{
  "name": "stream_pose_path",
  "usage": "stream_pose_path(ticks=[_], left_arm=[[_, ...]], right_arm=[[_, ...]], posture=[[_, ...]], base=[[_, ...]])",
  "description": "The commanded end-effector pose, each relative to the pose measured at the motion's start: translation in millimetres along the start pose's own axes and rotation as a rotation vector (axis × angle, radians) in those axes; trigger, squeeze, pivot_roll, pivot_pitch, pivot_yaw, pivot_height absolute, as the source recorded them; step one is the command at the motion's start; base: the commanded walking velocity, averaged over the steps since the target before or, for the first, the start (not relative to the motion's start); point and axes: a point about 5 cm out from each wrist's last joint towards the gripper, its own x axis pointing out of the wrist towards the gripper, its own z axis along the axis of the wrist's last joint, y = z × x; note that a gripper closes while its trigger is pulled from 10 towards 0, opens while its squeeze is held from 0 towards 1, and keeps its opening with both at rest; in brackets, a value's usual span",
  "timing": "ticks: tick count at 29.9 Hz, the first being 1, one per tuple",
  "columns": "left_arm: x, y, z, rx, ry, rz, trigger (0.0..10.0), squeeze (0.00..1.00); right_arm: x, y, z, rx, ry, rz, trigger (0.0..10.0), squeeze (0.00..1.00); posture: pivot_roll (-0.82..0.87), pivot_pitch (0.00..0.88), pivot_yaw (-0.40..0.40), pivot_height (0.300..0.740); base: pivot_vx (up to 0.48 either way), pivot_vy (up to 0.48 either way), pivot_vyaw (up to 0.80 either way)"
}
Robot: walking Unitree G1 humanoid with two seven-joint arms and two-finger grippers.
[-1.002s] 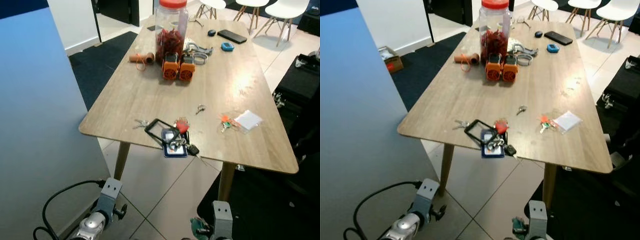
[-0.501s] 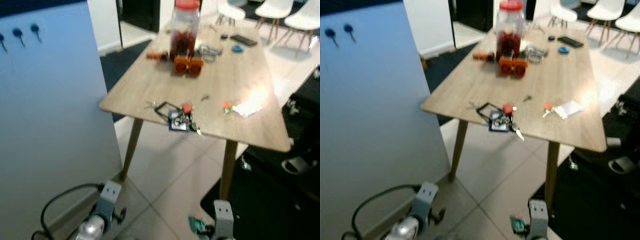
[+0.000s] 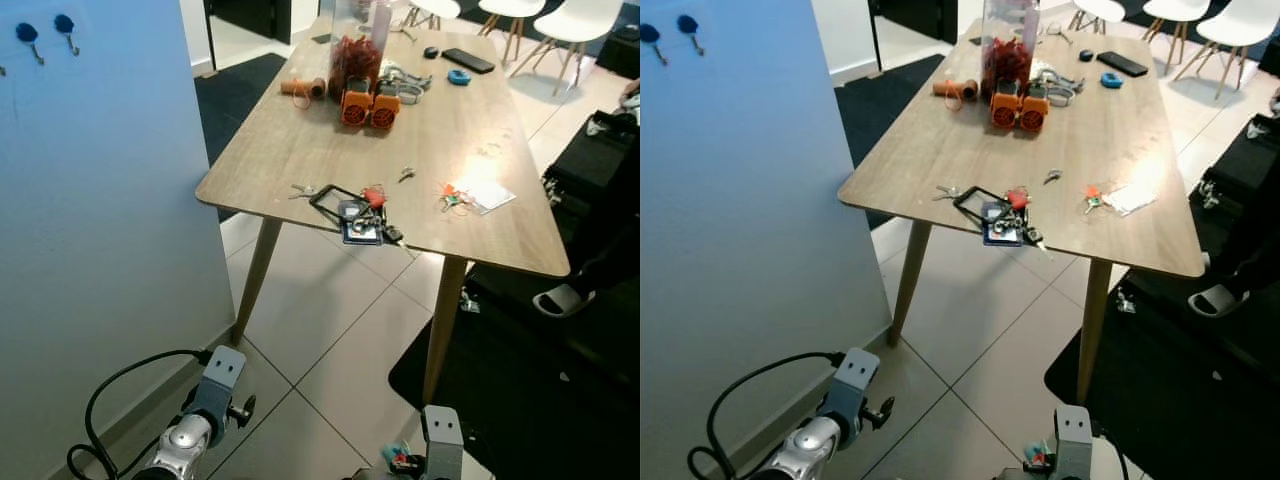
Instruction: Hang keys on a hook
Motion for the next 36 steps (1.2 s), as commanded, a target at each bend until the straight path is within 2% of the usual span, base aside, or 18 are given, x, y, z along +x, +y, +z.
stream_pose_path(ticks=[1, 5, 17, 22, 24, 36], left_arm=[[-0.2, -3.6, -1.2, 0.008, -0.001, -0.011, 10.0, 0.00], [-0.3, -2.5, -2.4, -0.021, 0.006, 0.013, 10.0, 0.00], [0.7, -0.8, 1.2, -0.015, -0.004, 0.021, 10.0, 0.00], [1.1, 0.8, 2.7, -0.010, -0.004, 0.019, 10.0, 0.00], [1.4, 0.8, 3.4, -0.008, -0.006, 0.017, 10.0, 0.00], [1.1, 1.8, 3.0, -0.019, -0.009, 0.036, 10.0, 0.00]], right_arm=[[-0.6, -3.1, -0.3, 0.008, 0.000, -0.013, 10.0, 0.00], [0.2, -2.7, 2.0, 0.006, -0.005, -0.012, 10.0, 0.00], [1.9, -1.0, 6.2, -0.002, -0.008, -0.005, 10.0, 0.00], [2.5, -0.2, 7.3, -0.043, 0.000, 0.003, 10.0, 0.00], [2.7, 0.2, 7.8, -0.075, 0.001, 0.009, 10.0, 0.00], [2.4, 1.5, 6.3, -0.096, 0.010, 0.031, 10.0, 0.00]], posture=[[0.08, 0.045, -0.024, 0.740], [0.08, 0.041, -0.024, 0.740], [0.08, 0.028, -0.027, 0.740], [0.08, 0.017, -0.024, 0.740], [0.08, 0.018, -0.023, 0.740], [0.07, 0.005, -0.031, 0.740]], base=[[0.000, -0.480, 0.00], [0.000, -0.240, 0.00], [0.000, 0.000, 0.00], [0.000, 0.000, 0.00], [0.000, 0.000, 0.80], [0.000, 0.000, 0.80]])
